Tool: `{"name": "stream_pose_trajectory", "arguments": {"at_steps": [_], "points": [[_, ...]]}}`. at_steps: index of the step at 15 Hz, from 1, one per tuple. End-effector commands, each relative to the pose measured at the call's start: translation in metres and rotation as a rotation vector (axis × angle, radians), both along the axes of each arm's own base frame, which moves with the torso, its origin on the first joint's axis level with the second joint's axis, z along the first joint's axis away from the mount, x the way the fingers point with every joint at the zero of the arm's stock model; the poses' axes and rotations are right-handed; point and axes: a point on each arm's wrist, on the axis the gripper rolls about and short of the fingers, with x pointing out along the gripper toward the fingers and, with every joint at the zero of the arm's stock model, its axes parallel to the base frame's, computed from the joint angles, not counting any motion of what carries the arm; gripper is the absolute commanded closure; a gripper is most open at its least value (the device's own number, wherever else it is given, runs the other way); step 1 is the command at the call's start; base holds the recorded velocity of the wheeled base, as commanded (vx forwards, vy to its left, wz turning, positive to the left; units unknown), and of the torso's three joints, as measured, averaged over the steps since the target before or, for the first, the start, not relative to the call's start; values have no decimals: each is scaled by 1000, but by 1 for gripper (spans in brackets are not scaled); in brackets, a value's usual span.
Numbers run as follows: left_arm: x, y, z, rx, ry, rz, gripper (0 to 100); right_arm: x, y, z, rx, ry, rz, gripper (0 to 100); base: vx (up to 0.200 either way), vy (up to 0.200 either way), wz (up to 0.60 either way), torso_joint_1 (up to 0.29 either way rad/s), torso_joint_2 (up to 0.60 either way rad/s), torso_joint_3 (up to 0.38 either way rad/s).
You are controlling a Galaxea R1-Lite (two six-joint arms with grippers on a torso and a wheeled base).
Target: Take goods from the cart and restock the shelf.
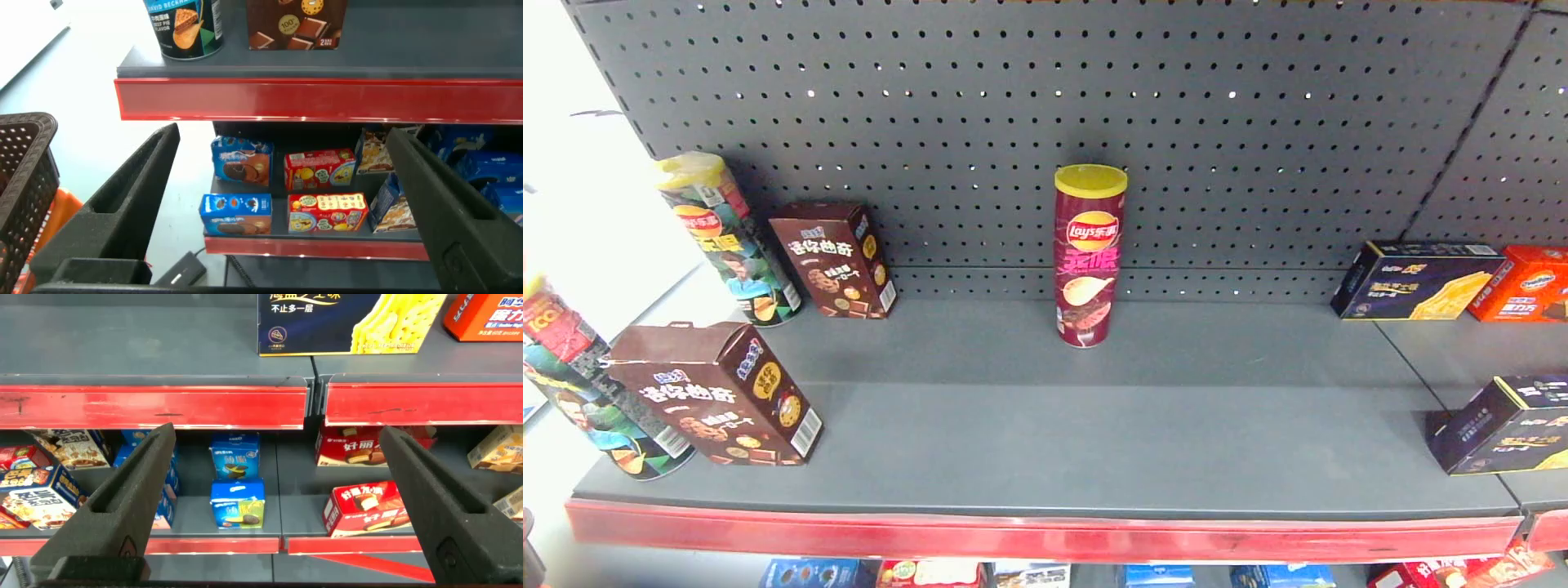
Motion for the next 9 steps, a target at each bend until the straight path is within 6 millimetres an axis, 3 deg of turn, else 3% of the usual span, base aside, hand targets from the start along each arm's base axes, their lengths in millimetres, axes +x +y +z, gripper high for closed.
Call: {"name": "stream_pose_trajectory", "arguments": {"at_steps": [1,9], "points": [[0,0,0,0,1,1,0,0,0,0,0,1,1,0,0,0,0,0,0,0],[0,0,0,0,1,0,0,0,0,0,-3,1,2,0,0,0,0,0,0,0]]}}
